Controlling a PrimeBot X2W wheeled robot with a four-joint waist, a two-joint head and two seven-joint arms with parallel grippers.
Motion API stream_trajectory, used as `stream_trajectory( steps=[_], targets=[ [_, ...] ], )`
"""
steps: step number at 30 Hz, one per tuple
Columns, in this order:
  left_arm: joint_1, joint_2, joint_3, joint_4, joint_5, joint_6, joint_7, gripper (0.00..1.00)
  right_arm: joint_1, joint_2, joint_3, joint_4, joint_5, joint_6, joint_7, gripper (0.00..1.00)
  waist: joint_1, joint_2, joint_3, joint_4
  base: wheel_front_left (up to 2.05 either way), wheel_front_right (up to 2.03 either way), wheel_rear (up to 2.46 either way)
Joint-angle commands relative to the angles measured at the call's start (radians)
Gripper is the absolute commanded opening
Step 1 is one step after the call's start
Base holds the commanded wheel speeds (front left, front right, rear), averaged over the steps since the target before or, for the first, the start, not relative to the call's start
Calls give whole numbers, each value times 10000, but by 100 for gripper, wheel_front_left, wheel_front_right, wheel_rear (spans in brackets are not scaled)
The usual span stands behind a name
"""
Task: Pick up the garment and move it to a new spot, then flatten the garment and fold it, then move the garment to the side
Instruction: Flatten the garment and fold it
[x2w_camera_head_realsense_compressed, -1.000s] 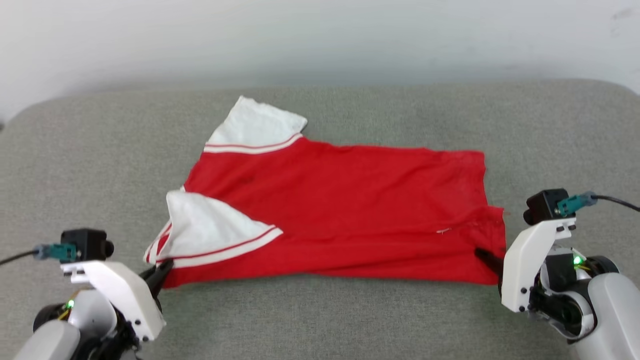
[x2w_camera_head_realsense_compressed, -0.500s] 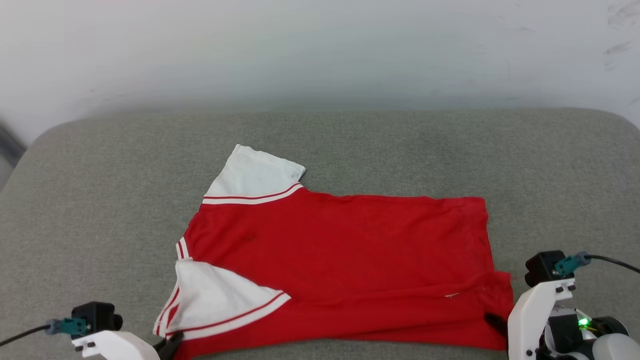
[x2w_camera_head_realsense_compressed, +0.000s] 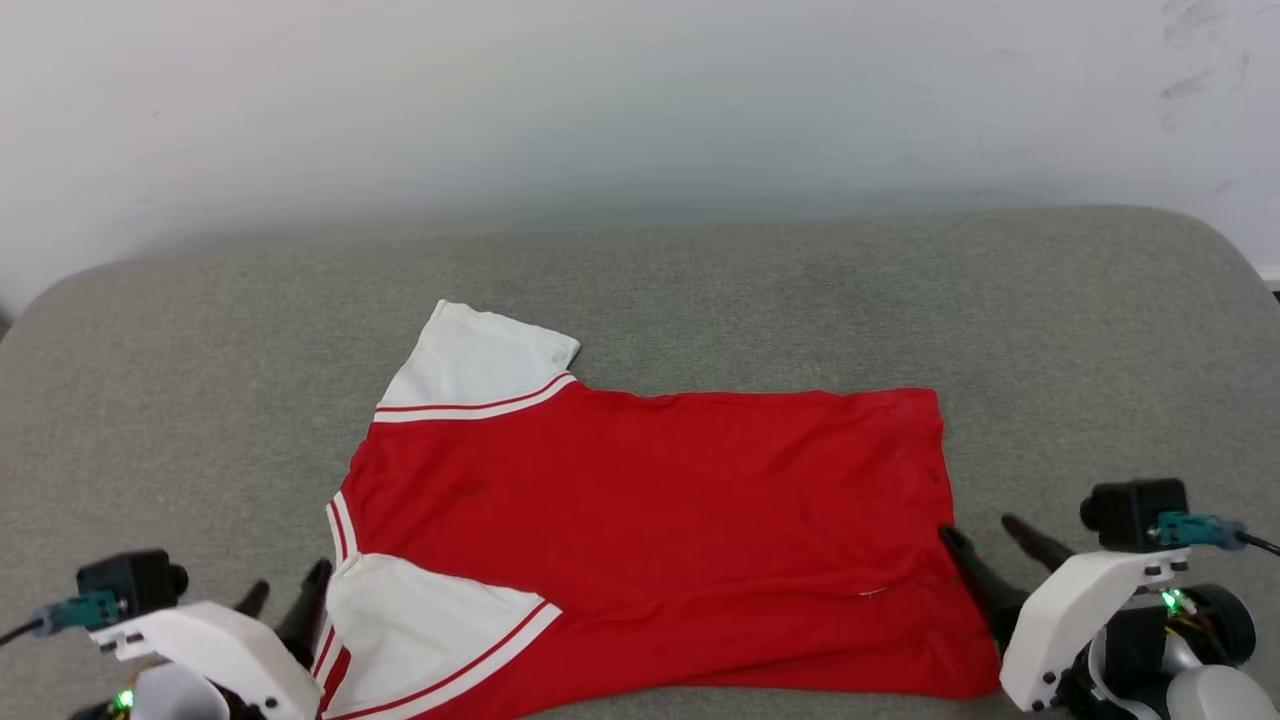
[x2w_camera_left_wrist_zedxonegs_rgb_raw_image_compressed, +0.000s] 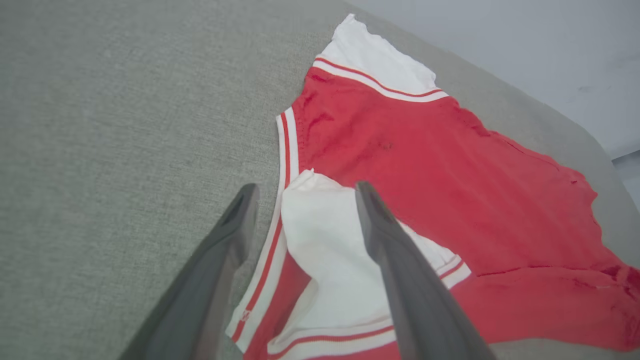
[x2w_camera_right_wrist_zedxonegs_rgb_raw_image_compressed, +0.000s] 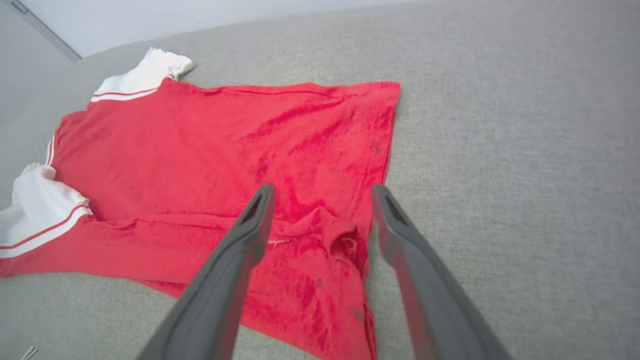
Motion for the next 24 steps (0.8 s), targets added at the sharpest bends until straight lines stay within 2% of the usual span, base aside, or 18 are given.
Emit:
stream_trajectory(
  steps=[1,4,13,18,24],
  targets=[
    [-277,74,59,-114,270,159,-240,100,-50,208,-130,-260,-174,-4,-512,100,1,0,-54,-115,0,0,0],
    [-716,153,101,-462,874,551,-704,100,-104,474,-448,-694,-550,-6,-1355,100,1,0,12,-269,0,0,0],
    [-2853,256,253,-938,2303,860,-1960,100,-760,1182,-1058,-1949,-1369,-4,-2708,100,1,0,1355,-826,0,0,0],
    [-4367,605,383,-622,2460,578,-1679,100,-1563,1412,-1057,-2361,-1534,-6,-3012,100,1,0,2581,-1327,0,0,0],
    [-6316,1156,204,365,2182,-139,-235,100,-2466,1527,-907,-2559,-1733,-6,-3167,100,1,0,3587,-1804,0,0,0]
  ],
)
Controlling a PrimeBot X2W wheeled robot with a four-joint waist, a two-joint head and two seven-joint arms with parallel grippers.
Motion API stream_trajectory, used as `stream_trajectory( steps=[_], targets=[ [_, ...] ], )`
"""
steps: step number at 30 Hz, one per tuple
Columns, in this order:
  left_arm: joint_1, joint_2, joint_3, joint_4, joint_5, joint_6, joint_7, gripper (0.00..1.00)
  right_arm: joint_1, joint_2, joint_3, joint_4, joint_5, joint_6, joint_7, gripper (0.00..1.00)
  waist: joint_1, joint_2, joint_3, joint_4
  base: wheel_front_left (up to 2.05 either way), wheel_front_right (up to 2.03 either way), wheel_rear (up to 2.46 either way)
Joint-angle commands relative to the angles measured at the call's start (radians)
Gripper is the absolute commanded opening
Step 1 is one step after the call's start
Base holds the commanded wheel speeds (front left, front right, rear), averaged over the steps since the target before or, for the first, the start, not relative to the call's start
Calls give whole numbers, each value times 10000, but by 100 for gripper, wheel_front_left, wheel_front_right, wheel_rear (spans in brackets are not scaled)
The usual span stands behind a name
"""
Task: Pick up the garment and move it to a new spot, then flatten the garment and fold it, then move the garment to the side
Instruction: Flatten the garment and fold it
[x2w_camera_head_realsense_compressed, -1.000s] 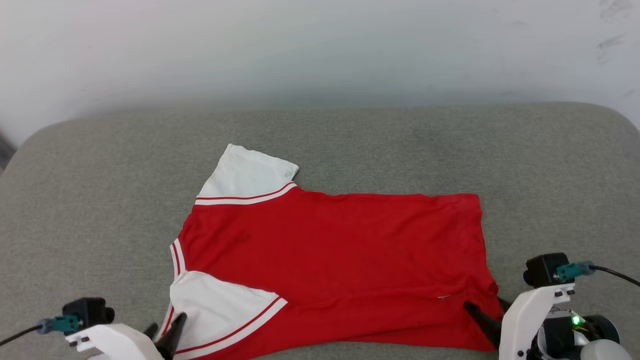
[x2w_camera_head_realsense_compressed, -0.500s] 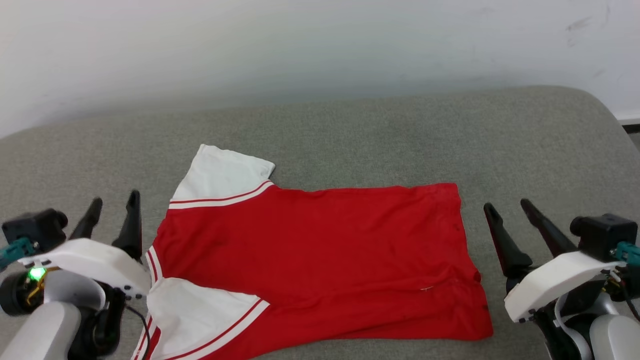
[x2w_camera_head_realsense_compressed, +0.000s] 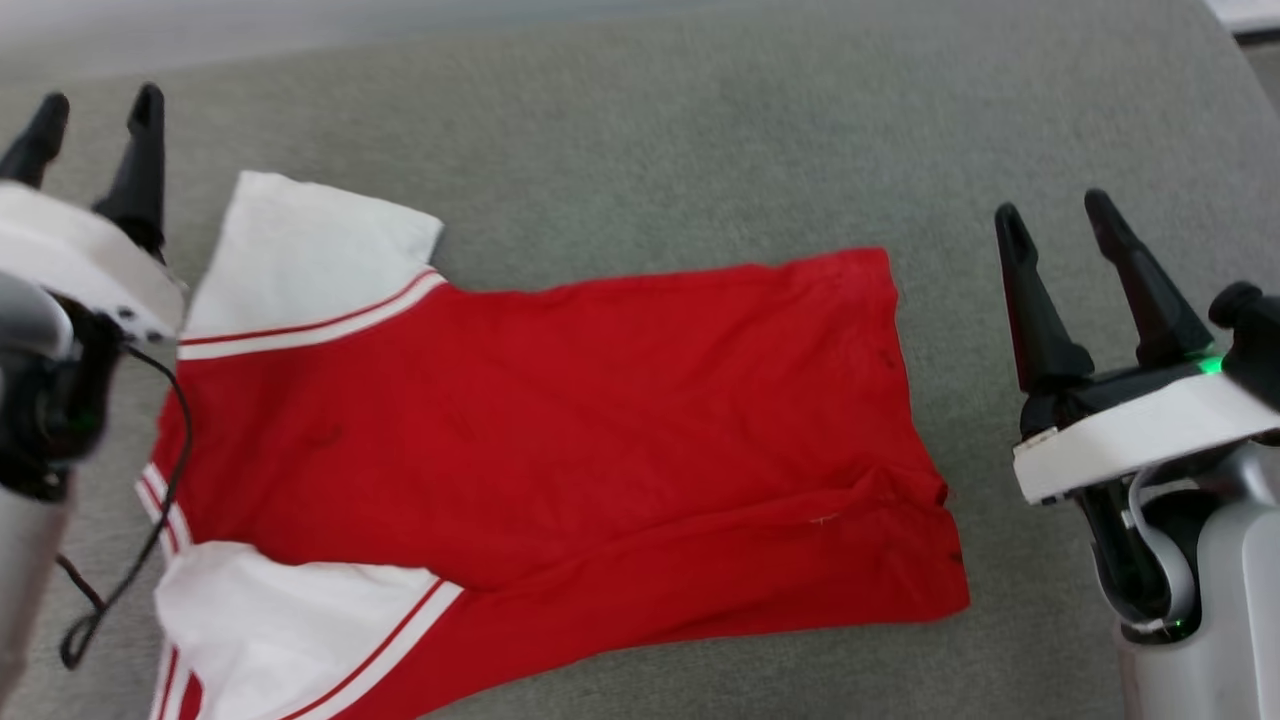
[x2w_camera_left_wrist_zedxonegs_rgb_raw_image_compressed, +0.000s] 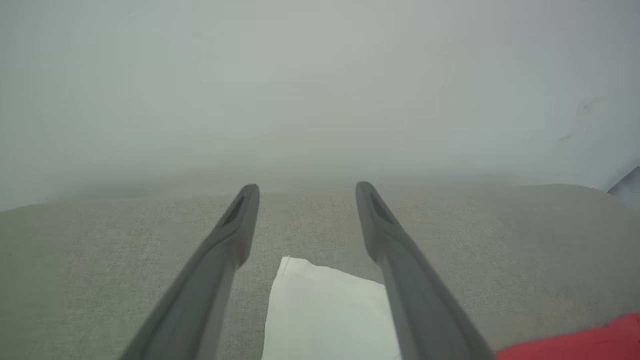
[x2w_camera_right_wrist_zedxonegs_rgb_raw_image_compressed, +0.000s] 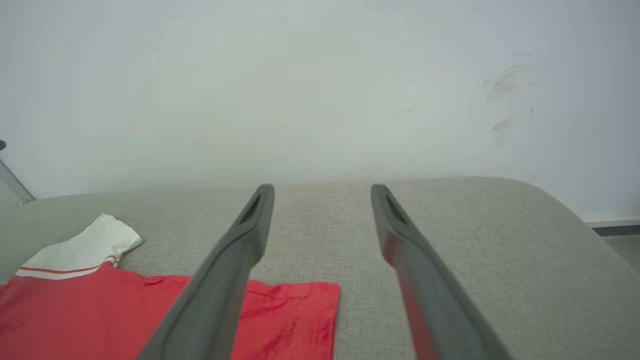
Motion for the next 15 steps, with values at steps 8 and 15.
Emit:
stream_trajectory(
  steps=[8,15],
  targets=[
    [-2574,887,-727,1449,-860,-874,4097,100,-657,120,269,14,62,-6,-145,100,-1,-1,1344,-926,0,0,0],
    [-3425,1507,-1287,1943,-1091,-770,6811,100,-548,194,447,182,268,-6,-213,100,-1,-1,1820,-1160,0,0,0]
  ],
)
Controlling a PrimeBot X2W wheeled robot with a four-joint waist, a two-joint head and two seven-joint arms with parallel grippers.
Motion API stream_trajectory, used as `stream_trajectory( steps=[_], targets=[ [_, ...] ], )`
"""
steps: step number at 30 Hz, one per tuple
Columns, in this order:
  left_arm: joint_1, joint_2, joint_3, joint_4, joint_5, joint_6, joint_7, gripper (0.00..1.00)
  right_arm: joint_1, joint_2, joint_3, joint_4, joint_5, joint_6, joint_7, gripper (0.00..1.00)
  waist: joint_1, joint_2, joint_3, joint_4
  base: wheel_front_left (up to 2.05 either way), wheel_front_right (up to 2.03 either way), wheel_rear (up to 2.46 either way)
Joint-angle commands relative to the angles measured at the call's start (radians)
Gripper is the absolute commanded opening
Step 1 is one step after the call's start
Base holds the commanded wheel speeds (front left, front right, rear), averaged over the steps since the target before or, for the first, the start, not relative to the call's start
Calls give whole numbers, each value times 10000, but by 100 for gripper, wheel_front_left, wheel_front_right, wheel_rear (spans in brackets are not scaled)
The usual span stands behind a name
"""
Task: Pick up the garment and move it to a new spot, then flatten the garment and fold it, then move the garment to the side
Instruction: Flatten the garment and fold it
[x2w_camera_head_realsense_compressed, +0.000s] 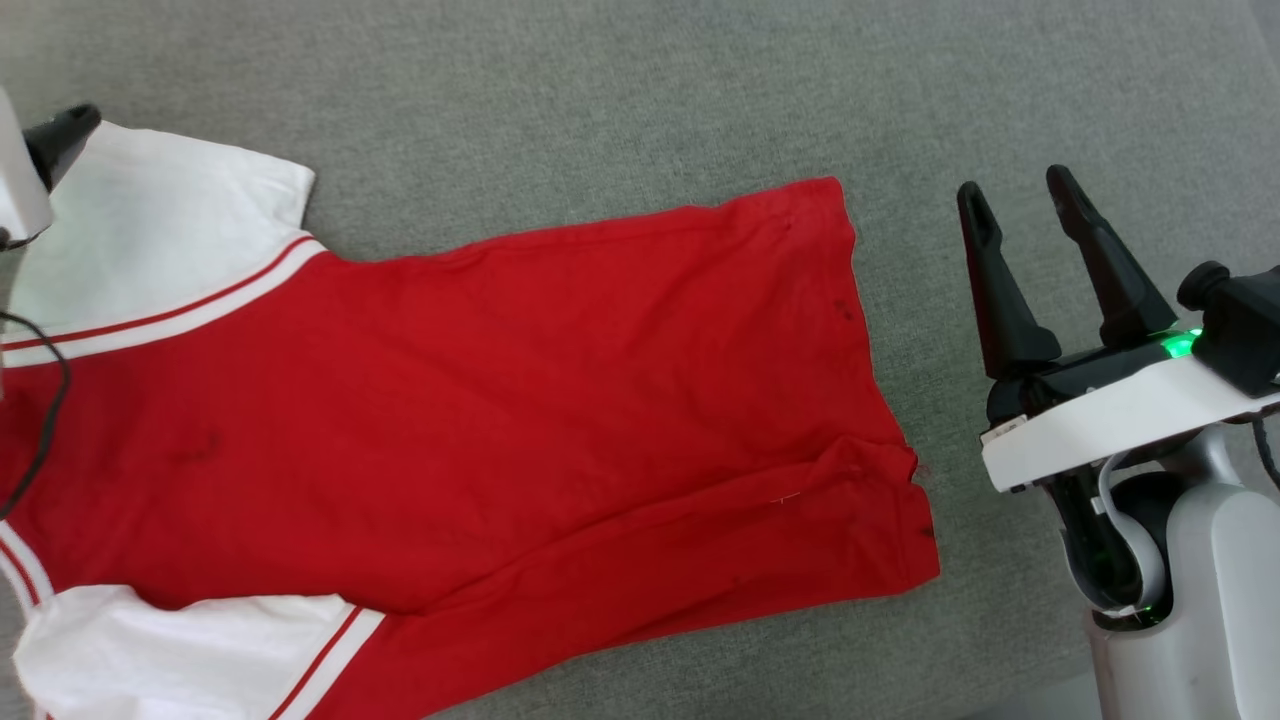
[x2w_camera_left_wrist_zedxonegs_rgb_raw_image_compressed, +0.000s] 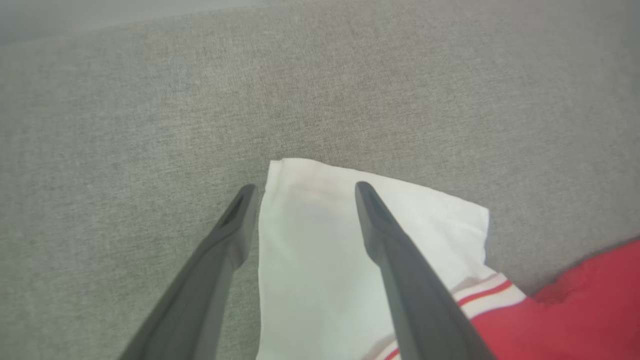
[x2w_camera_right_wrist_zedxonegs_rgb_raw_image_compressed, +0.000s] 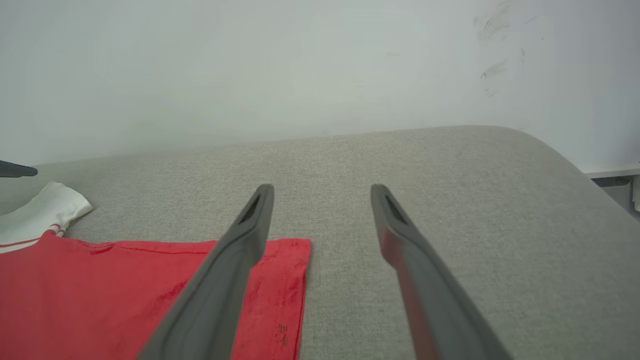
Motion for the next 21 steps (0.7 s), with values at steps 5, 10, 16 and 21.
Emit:
stream_trajectory(
  steps=[5,10,16,21],
  targets=[
    [-159,173,-197,337,-92,152,819,100,-88,94,148,134,271,-8,-134,100,-2,0,511,-274,0,0,0],
    [350,-85,-458,878,-432,139,1451,100,-127,116,144,345,449,-8,-197,100,-2,0,639,-384,0,0,0],
    [726,-485,-512,1269,-687,80,1293,0,-111,121,-24,551,643,-8,-106,100,-2,0,550,-400,0,0,0],
    [578,-595,-388,1462,-570,-25,674,0,-27,-58,-240,767,818,-6,192,100,-2,0,247,-193,0,0,0]
  ],
)
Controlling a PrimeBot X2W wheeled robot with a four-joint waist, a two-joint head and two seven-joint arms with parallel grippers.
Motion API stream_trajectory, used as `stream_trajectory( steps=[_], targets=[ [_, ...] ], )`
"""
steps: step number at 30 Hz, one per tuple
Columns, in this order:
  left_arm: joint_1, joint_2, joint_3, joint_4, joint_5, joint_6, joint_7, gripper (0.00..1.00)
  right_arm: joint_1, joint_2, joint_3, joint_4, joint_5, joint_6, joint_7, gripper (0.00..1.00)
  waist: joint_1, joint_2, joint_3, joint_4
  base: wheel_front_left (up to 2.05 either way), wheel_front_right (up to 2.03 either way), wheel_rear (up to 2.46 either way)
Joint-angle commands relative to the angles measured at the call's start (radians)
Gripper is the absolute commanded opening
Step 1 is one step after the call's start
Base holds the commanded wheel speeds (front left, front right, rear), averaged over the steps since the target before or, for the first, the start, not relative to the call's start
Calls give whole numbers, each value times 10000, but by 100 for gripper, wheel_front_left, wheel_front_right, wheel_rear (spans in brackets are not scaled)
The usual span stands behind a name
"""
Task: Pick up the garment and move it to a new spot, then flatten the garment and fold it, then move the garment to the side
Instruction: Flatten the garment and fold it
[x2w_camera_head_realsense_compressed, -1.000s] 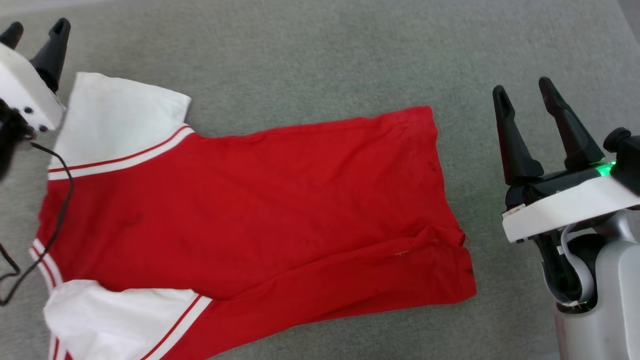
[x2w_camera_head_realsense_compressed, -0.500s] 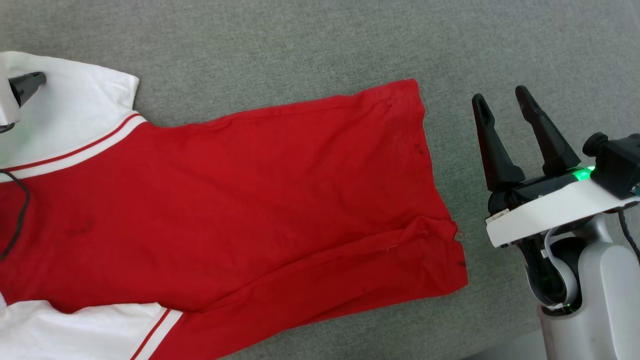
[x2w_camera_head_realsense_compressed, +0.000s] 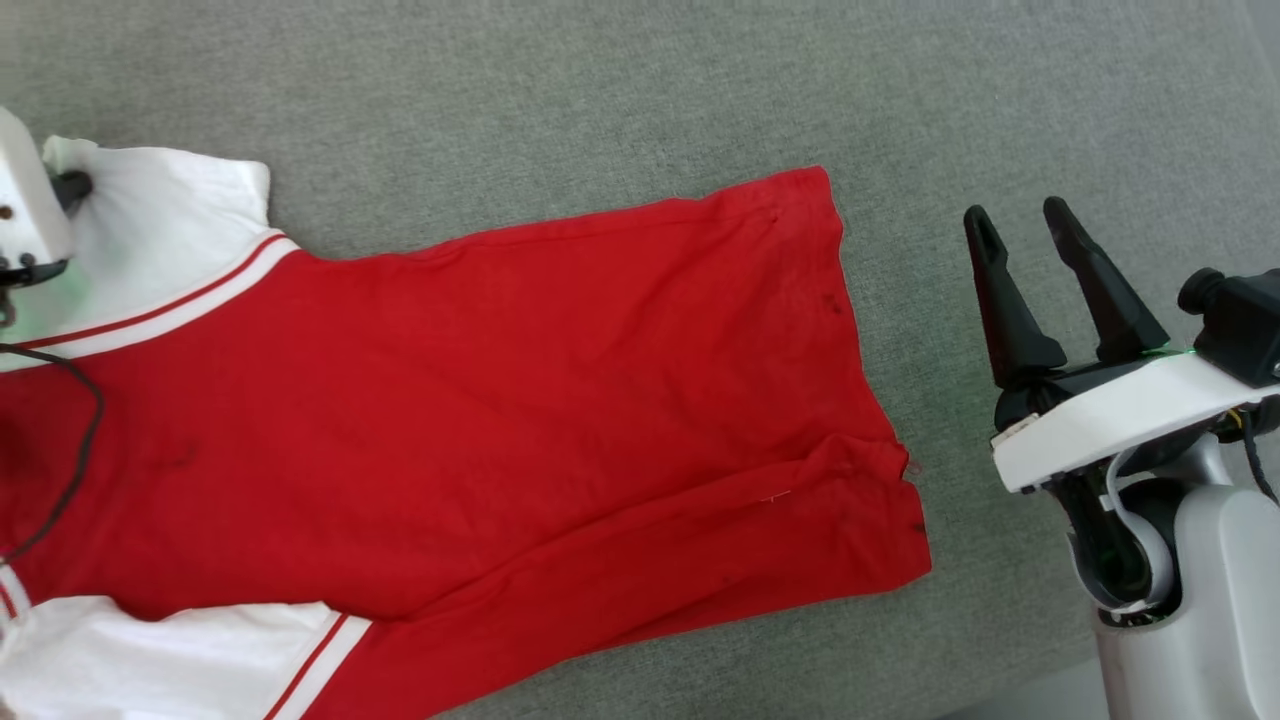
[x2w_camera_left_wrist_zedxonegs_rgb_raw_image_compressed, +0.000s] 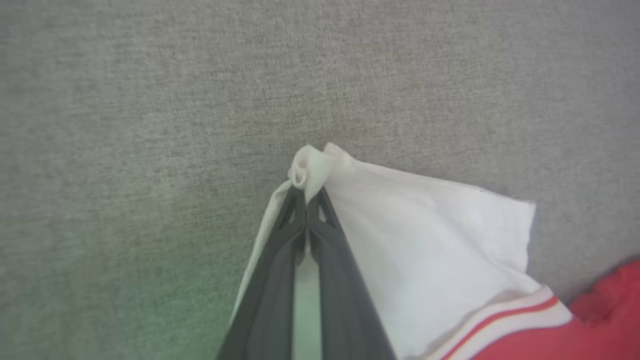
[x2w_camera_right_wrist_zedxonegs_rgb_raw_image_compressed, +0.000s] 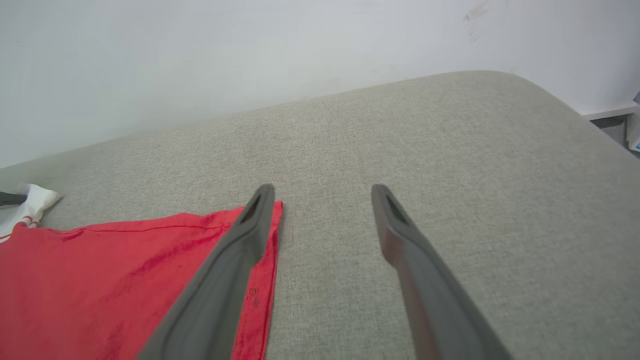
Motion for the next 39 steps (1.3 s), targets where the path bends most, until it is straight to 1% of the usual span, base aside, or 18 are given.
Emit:
stream_trajectory(
  steps=[1,4,6,10,12,16,24,29,30,31,32,35,39],
  targets=[
    [440,-242,-191,166,21,-87,-28,0,-34,-94,-55,98,136,-4,175,100,-1,-1,-184,161,0,0,0],
    [254,-337,-69,190,65,-193,-515,0,-165,-280,-154,285,389,-6,804,100,-1,-1,-456,413,0,0,0],
    [139,-410,-39,103,122,-289,-800,0,-292,-434,-240,447,562,-4,1472,100,-1,-1,-611,611,0,0,0],
    [-64,-729,7,-236,119,-569,-1400,0,-682,-855,-528,1045,929,-4,3349,100,-1,-1,-773,1116,0,0,0],
    [-89,-874,8,-428,109,-621,-1592,0,-954,-1075,-593,1366,1026,-4,4255,100,-1,-1,-763,1388,0,0,0],
    [-182,-1053,-82,-886,233,-721,-1870,0,-1577,-1296,-517,1901,1206,-4,5572,100,-1,-1,-573,1867,0,0,0],
    [-342,-1272,-218,-1591,409,-794,-2191,0,-3188,-1532,-150,3123,1286,-4,6953,100,-1,-1,11,2540,0,0,0],
    [-388,-1346,-282,-1767,466,-864,-2320,0,-3631,-1511,334,4098,1303,-4,8314,100,-1,-1,187,2719,0,0,0],
    [-369,-1357,-285,-1775,464,-857,-2351,0,-3653,-1502,409,4257,1267,-4,8579,48,-1,-1,193,2736,0,0,0],
    [-339,-1372,-286,-1780,455,-869,-2368,0,-3683,-1466,457,4338,1281,-4,8724,16,-1,-1,192,2755,0,0,0],
    [-294,-1378,-286,-1771,438,-880,-2394,0,-3701,-1402,427,4409,1357,-4,8843,0,-1,-1,177,2771,0,0,0],
    [-85,-1350,-240,-1724,356,-901,-2496,0,-3847,-1486,451,4287,1361,-3,8884,0,-1,-1,33,2796,0,0,0],
    [216,-1326,-99,-1759,272,-900,-2811,0,-3989,-1790,376,3727,1349,-3,8505,0,-1,-1,-356,2849,0,0,0]
  ],
)
